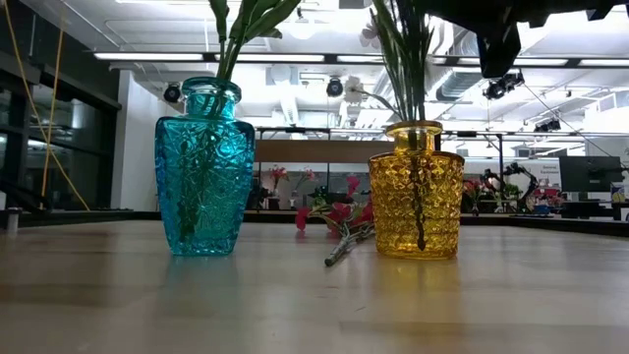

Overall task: Pick and place flowers into a vace then onto a shelf
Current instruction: Put the purple flowers into the yellow vase

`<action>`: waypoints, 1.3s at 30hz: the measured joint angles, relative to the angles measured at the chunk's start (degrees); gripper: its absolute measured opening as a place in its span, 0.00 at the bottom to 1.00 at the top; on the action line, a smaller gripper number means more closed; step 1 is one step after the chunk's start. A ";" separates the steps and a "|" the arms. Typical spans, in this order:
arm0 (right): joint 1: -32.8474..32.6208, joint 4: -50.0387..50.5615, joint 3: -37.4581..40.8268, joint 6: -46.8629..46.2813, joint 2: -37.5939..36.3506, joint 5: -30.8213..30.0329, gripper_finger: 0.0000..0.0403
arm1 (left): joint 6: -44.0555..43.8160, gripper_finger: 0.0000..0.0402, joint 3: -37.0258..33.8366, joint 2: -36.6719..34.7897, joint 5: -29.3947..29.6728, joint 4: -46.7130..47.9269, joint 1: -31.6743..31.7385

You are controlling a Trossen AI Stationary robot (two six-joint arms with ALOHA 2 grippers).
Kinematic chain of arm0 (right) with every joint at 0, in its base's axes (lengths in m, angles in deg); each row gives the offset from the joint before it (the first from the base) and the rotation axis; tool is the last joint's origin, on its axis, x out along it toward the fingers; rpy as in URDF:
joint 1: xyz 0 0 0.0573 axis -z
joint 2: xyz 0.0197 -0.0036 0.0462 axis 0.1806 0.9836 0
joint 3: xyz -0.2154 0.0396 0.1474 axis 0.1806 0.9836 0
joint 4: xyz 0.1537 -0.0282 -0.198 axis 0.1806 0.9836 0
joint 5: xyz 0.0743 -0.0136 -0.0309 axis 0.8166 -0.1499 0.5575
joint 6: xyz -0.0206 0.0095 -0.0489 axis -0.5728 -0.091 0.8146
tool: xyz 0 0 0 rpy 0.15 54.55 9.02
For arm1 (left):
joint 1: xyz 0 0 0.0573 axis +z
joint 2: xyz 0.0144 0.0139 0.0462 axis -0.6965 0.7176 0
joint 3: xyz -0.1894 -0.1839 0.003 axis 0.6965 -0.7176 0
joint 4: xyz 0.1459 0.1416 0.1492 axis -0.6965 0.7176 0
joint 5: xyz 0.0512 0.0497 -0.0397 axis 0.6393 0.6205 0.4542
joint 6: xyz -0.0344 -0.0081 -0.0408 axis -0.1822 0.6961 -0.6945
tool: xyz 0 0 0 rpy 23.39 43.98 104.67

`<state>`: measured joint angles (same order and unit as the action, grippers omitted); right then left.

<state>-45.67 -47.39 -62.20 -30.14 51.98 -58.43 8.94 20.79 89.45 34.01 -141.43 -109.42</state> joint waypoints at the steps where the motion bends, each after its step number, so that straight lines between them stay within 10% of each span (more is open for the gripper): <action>1: 0.00 -0.01 0.00 -0.58 0.00 0.34 0.07 | 0.00 0.59 0.01 0.00 0.00 0.04 0.00; 39: -3.62 2.88 0.01 -3.74 -0.36 7.87 0.22 | 0.00 0.59 0.01 0.00 0.02 -0.04 0.00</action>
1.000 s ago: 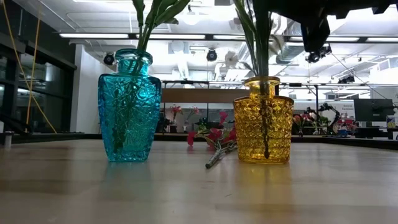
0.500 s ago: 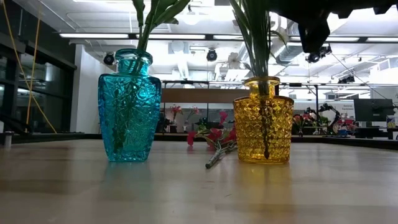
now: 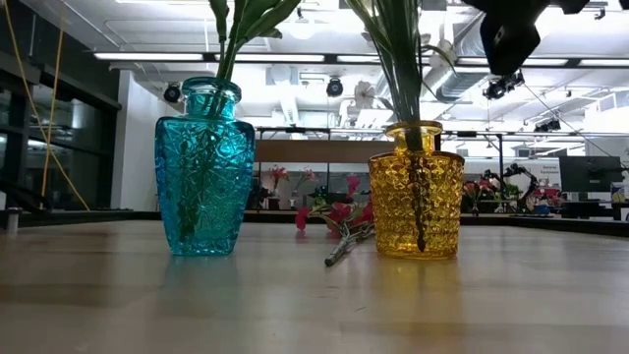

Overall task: Pick and place flowers into a vace then onto a shelf
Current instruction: Put the purple flowers into the yellow vase, then put the red flowers into the yellow vase

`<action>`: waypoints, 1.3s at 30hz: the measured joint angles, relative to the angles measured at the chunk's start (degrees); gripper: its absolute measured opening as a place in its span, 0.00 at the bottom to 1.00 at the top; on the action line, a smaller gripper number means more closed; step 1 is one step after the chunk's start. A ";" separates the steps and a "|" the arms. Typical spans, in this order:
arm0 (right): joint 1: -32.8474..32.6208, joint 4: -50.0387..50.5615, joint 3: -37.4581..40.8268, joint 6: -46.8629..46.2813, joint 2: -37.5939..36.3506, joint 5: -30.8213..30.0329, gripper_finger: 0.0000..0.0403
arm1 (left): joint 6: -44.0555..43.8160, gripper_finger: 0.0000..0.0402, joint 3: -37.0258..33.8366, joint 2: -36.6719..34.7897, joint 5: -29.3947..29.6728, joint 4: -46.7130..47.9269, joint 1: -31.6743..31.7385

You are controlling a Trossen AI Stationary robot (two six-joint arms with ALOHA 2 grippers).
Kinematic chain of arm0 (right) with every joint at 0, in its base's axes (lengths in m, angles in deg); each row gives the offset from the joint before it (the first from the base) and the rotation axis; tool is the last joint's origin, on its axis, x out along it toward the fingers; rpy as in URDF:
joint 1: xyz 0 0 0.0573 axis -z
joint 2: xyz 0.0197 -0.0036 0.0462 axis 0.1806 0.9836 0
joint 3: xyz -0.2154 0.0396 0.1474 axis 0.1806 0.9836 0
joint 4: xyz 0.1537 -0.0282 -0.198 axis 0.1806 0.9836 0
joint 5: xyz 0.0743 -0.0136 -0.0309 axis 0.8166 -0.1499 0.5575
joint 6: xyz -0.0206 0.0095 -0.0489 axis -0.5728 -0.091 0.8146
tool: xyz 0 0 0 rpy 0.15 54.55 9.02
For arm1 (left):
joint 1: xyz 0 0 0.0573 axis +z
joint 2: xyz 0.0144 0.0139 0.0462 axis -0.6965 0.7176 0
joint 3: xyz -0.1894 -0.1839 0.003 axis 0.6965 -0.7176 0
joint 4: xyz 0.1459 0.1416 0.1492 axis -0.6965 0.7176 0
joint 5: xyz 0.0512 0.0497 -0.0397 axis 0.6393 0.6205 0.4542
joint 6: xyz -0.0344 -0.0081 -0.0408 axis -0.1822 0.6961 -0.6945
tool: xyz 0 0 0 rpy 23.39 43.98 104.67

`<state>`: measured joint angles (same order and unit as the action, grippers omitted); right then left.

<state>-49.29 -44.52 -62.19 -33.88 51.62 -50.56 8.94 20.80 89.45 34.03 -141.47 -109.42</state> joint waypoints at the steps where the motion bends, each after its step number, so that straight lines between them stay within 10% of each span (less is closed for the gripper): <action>1: -0.26 0.19 0.00 0.00 -0.39 -0.02 0.21 | 0.00 0.59 0.01 0.00 0.00 0.00 0.00; 39: -7.46 9.02 0.00 19.60 -33.19 0.90 0.09 | -8.45 0.59 0.01 0.00 -7.37 0.56 0.02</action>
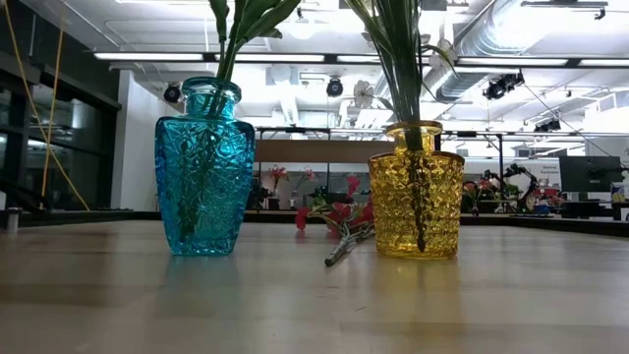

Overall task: Pick and place flowers into a vace then onto a shelf
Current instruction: Put the red flowers into the yellow vase

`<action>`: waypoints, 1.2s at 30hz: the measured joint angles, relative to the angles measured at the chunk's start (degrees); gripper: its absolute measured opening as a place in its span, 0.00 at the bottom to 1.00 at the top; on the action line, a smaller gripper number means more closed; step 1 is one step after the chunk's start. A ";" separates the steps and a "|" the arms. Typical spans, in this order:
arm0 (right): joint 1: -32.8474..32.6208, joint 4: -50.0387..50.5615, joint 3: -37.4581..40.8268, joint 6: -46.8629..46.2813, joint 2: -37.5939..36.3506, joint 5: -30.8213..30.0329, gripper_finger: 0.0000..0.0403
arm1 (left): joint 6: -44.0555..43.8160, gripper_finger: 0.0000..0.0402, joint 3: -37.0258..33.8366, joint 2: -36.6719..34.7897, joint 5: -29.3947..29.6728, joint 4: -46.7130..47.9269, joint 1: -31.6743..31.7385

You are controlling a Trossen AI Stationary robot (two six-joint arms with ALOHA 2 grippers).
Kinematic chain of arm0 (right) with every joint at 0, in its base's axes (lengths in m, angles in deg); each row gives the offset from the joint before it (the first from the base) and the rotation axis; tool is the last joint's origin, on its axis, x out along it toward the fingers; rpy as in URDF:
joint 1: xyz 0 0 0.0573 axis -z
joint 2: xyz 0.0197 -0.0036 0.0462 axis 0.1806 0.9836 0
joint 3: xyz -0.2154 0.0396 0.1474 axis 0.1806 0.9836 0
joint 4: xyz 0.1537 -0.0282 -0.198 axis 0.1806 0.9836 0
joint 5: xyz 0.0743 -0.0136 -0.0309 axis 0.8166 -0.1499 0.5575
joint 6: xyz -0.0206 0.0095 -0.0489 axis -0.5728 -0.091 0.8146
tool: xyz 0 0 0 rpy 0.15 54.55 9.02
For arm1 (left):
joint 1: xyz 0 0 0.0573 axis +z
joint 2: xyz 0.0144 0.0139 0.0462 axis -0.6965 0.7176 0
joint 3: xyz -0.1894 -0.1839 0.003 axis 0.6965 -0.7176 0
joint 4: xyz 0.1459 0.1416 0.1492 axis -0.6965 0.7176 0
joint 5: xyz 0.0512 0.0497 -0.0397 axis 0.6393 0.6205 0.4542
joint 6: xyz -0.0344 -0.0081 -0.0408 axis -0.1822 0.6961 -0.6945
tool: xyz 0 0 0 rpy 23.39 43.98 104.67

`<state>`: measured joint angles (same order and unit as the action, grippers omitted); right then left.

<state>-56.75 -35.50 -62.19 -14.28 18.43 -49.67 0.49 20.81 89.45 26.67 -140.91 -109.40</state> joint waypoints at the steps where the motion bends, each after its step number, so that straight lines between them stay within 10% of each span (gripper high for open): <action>1: 0.00 0.00 0.00 0.28 -0.37 -0.02 0.09 | -0.43 0.59 0.00 0.00 0.00 0.17 0.00; 14: 0.00 -0.02 0.00 3.66 -5.54 -2.39 0.09 | -10.21 0.59 0.00 0.00 -0.90 8.16 0.00; 32: 0.02 -0.60 0.00 14.69 -9.38 -49.44 0.06 | -10.83 0.59 0.00 0.00 -0.15 10.66 2.78; 36: 0.60 -3.16 -0.02 15.55 -9.37 -51.15 0.06 | -10.83 0.59 0.00 0.00 -0.44 10.79 5.03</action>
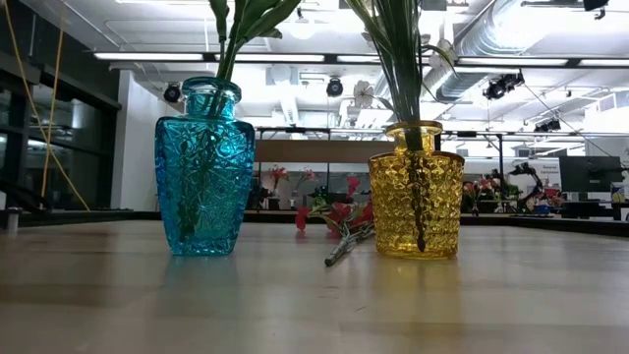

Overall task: Pick and place flowers into a vace then onto a shelf
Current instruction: Put the red flowers into the yellow vase

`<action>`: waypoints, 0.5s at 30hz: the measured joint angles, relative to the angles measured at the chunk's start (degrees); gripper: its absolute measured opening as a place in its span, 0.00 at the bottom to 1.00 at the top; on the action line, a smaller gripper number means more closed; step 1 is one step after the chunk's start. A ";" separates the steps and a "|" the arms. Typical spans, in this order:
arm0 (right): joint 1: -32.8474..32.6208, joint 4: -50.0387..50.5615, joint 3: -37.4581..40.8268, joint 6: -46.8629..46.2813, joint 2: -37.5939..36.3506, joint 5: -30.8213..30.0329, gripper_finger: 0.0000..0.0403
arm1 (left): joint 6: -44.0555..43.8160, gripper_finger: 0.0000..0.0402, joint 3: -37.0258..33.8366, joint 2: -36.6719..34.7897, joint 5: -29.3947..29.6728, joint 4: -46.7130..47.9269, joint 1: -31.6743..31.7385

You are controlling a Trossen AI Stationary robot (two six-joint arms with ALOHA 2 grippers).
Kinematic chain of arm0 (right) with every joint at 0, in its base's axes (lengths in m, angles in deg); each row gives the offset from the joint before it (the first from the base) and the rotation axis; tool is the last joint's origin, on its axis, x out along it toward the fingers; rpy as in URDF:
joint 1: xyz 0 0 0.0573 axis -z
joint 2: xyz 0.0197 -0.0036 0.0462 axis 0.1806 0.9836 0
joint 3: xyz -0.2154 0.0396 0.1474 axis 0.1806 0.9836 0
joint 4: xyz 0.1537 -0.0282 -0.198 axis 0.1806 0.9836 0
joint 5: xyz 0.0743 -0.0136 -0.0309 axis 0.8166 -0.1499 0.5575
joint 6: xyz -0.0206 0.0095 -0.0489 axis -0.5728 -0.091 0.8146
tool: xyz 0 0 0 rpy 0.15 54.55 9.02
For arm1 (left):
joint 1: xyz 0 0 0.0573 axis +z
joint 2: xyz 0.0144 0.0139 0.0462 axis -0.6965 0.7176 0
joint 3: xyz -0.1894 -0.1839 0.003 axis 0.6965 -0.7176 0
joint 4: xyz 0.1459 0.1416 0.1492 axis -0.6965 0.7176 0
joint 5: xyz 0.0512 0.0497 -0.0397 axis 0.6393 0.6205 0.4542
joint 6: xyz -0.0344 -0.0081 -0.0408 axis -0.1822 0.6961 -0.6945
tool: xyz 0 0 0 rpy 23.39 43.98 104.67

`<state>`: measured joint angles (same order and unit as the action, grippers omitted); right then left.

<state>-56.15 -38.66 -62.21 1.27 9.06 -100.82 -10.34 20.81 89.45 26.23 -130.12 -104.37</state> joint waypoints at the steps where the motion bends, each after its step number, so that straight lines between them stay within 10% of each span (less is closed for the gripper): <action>1: 0.11 -0.50 0.00 -0.24 0.05 -0.07 0.06 | 0.00 0.59 0.00 0.00 0.00 0.04 0.54; 15: 0.06 -2.49 0.00 11.16 -0.31 -0.24 0.06 | 0.00 0.59 0.00 0.00 -0.36 1.37 2.47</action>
<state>-56.09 -41.15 -62.21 12.43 8.76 -101.06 -10.34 20.81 89.45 25.87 -128.75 -101.90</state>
